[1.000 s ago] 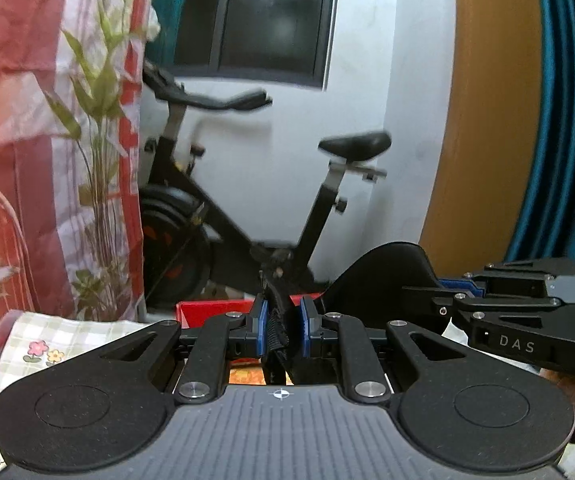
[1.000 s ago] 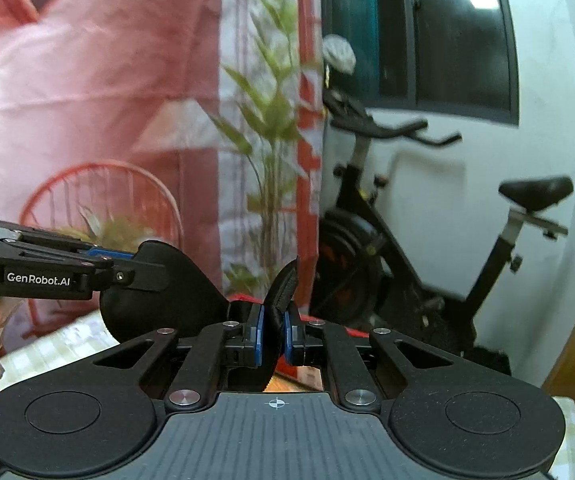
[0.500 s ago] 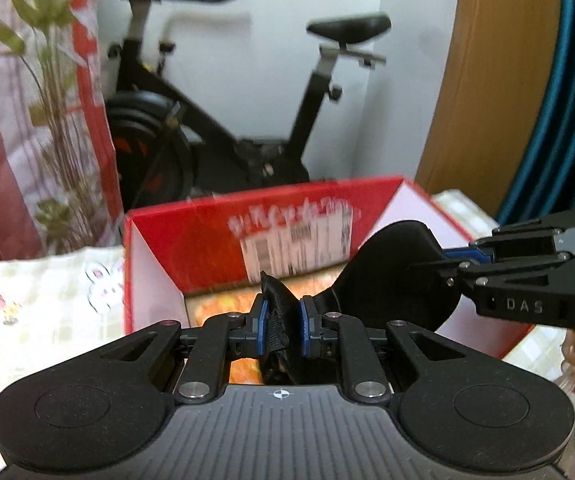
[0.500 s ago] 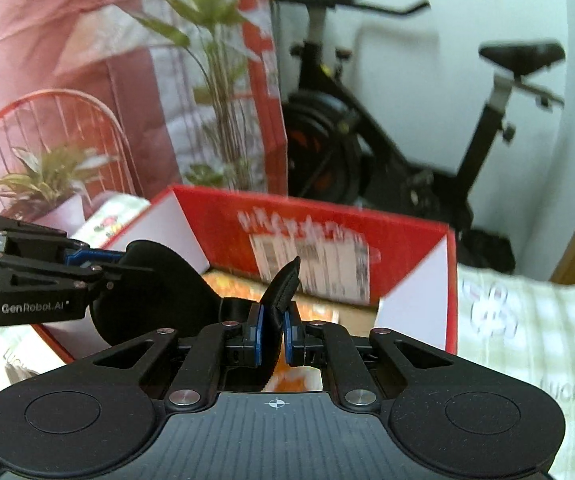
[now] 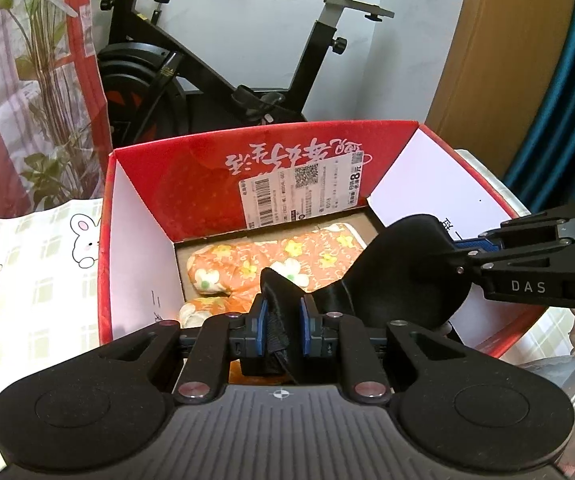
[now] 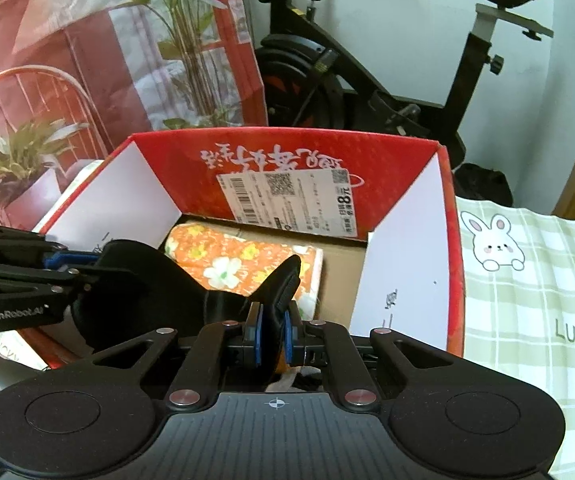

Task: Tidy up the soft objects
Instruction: 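Carry the eye mask over the red box and lower it inside, then open the left tool to drop the eye mask into the box, then move the left tool back to the pink knit towel on the table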

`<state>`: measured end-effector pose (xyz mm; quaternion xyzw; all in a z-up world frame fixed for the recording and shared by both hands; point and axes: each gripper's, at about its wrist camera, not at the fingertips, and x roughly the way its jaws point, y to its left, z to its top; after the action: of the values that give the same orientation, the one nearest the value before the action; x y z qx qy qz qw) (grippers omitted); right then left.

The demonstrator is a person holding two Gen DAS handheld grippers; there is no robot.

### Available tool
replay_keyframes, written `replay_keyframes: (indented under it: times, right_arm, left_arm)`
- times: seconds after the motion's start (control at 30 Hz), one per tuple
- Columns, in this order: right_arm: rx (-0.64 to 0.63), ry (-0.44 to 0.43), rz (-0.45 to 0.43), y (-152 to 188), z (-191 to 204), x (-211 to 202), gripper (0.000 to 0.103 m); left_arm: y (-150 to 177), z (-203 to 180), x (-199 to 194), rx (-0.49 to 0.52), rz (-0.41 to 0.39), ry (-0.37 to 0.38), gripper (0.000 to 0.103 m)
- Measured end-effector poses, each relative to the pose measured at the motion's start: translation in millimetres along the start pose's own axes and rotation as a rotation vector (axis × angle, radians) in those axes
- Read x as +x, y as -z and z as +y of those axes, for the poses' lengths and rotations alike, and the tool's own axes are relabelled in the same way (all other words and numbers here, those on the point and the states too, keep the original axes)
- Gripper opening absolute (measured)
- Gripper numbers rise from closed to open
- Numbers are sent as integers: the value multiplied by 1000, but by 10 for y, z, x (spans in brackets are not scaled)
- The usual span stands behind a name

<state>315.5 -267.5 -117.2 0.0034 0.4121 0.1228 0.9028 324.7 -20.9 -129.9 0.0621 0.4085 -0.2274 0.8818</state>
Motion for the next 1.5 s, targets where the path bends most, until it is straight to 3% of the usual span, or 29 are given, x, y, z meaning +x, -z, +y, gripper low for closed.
replay_keyframes:
  times: [0.1, 0.17, 0.27, 0.4, 0.47, 0.7, 0.93, 1.1, 1.5]
  right_arm:
    - [-3, 29, -2, 20, -3, -19, 17]
    - [-22, 70, -6, 28, 19, -45, 26]
    - [-45, 98, -13, 35, 45, -99, 31]
    - [-53, 129, -61, 44, 76, -259, 65]
    - [-63, 133, -78, 40, 89, -336, 68]
    - [-45, 89, -202, 101, 135, -712, 103]
    - [-28, 78, -300, 251, 233, -1069, 103]
    - [-34, 88, -390, 461, 307, -1318, 103]
    - [36, 28, -490, 1002, 316, -1702, 103]
  left_arm:
    - [-24, -20, -61, 0, -25, 12, 35]
    - [-42, -26, -86, -1, -39, 19, 56]
    - [-59, -29, -173, 2, -72, -7, 71]
    - [-70, -4, -325, -22, -117, -21, 87]
    - [-50, -4, -426, -25, -145, -34, 96]
    - [71, 19, -838, -79, -224, -80, 101]
    - [270, -63, -1208, -124, -278, -129, 103]
    - [456, -196, -1384, -100, -295, -154, 103]
    - [984, -443, -1703, -62, -345, -170, 103]
